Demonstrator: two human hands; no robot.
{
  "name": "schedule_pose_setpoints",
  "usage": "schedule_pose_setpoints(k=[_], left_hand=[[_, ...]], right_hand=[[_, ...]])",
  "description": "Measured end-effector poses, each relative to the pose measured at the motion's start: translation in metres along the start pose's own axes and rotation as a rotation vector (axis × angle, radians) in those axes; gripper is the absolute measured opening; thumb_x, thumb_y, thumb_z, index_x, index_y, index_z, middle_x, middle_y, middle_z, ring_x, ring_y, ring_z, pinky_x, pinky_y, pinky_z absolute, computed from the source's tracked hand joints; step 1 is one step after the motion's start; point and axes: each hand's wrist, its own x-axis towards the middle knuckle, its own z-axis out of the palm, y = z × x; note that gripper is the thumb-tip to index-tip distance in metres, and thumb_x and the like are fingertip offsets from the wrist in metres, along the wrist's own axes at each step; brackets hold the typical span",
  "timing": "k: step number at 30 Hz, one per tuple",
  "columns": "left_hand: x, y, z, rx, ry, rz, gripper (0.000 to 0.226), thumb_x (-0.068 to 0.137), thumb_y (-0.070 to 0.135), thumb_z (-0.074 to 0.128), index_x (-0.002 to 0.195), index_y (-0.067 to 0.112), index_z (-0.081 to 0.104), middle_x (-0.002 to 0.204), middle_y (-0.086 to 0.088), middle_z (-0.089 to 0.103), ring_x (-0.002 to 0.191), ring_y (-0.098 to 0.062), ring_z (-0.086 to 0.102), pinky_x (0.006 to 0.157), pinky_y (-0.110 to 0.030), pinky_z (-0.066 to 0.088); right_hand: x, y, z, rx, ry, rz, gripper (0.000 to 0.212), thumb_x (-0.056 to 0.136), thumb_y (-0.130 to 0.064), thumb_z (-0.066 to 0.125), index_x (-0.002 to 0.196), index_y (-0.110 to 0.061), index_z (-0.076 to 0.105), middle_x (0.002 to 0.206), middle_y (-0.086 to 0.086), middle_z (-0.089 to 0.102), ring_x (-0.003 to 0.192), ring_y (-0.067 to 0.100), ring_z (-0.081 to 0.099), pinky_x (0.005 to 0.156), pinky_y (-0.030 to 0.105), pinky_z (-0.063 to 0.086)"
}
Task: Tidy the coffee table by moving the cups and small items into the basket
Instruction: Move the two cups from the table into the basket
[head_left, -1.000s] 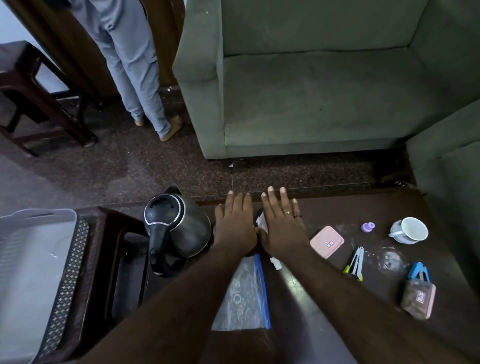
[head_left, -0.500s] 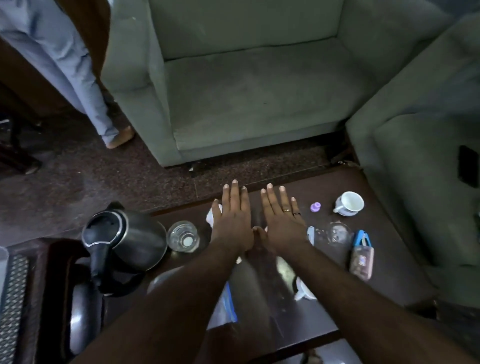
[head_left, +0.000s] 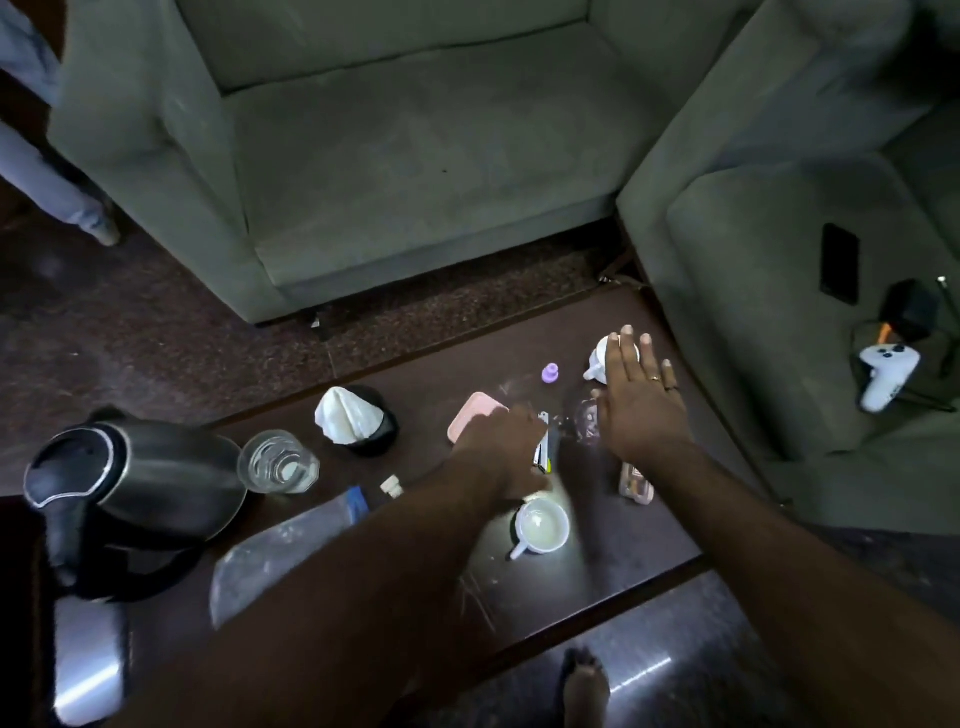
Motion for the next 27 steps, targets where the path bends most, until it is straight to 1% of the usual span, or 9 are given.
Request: schedule_pose_setpoints(k=[4,9,13,16,18,20,21,25,27], left_hand=[[-0.006,0.013,0.024,0.049,-0.143,0.122,0.068,0.061,0.062,0.077,0.112,0.02,0.059,0.116,-0.008,0.056,0.106,-0.029,0.056,0.074,-0.035,0.043],[-0.006,0.031,0.054,0.187,-0.267,0.264,0.075,0.053,0.049,0.086,0.107,0.011,0.05,0.111,-0.015,0.051,0.092,-0.036,0.058,0.074,-0.047,0.053],[-0.007,0.04,0.07,0.324,-0.275,0.264,0.057,0.061,0.025,0.082,0.102,0.01,0.045,0.104,-0.017,0.052,0.086,-0.039,0.061,0.066,-0.044,0.051],[-0.008,0.042,0.068,0.345,-0.231,0.277,0.057,0.061,0.027,0.08,0.106,0.012,0.048,0.107,-0.015,0.053,0.091,-0.038,0.058,0.071,-0.044,0.05],[-0.008,0.042,0.068,0.35,-0.217,0.277,0.057,0.063,0.026,0.078,0.108,0.011,0.047,0.11,-0.017,0.052,0.095,-0.039,0.056,0.073,-0.046,0.047],[-0.006,0.042,0.068,0.339,-0.237,0.267,0.059,0.061,0.023,0.081,0.107,0.008,0.047,0.109,-0.019,0.051,0.092,-0.041,0.058,0.07,-0.047,0.046],[-0.005,0.041,0.067,0.325,-0.249,0.262,0.061,0.059,0.022,0.083,0.106,0.008,0.047,0.107,-0.019,0.051,0.089,-0.041,0.059,0.069,-0.046,0.046],[-0.005,0.038,0.052,0.234,-0.241,0.227,0.066,0.056,0.022,0.087,0.109,0.007,0.049,0.109,-0.018,0.053,0.086,-0.04,0.06,0.065,-0.044,0.045],[-0.004,0.034,0.045,0.173,-0.183,0.197,0.064,0.059,0.02,0.086,0.111,0.008,0.05,0.112,-0.016,0.052,0.087,-0.04,0.06,0.062,-0.041,0.041]], right_hand=[[0.011,0.015,0.006,0.071,0.041,0.017,0.068,0.091,-0.019,0.055,0.153,-0.01,0.029,0.161,0.01,0.029,0.15,0.03,0.023,0.116,0.045,0.029],[0.032,0.035,0.016,0.134,0.118,0.105,0.068,0.082,-0.027,0.068,0.143,-0.009,0.043,0.138,0.014,0.054,0.123,0.037,0.054,0.092,0.045,0.05],[0.05,0.049,0.025,0.208,0.058,0.174,0.08,0.076,-0.051,0.074,0.139,-0.01,0.046,0.134,0.015,0.054,0.119,0.04,0.054,0.092,0.047,0.049],[0.064,0.054,0.028,0.302,-0.035,0.192,0.093,0.068,-0.059,0.079,0.141,-0.013,0.045,0.138,0.016,0.05,0.124,0.039,0.052,0.101,0.046,0.044],[0.073,0.057,0.027,0.355,-0.097,0.164,0.081,0.064,-0.059,0.081,0.13,-0.02,0.056,0.132,0.013,0.057,0.119,0.033,0.056,0.101,0.044,0.045],[0.079,0.059,0.026,0.41,-0.111,0.158,0.059,0.054,-0.062,0.08,0.101,-0.029,0.066,0.111,0.005,0.068,0.1,0.025,0.064,0.09,0.043,0.053],[0.083,0.061,0.028,0.414,-0.106,0.158,0.057,0.05,-0.063,0.081,0.094,-0.03,0.067,0.104,0.002,0.069,0.095,0.024,0.065,0.087,0.043,0.054],[0.094,0.067,0.037,0.377,-0.141,0.149,0.064,0.048,-0.066,0.083,0.097,-0.027,0.07,0.106,0.002,0.068,0.103,0.024,0.061,0.092,0.042,0.052],[0.097,0.068,0.034,0.371,-0.143,0.149,0.07,0.043,-0.066,0.081,0.097,-0.023,0.07,0.106,0.006,0.068,0.099,0.025,0.062,0.087,0.038,0.052]])
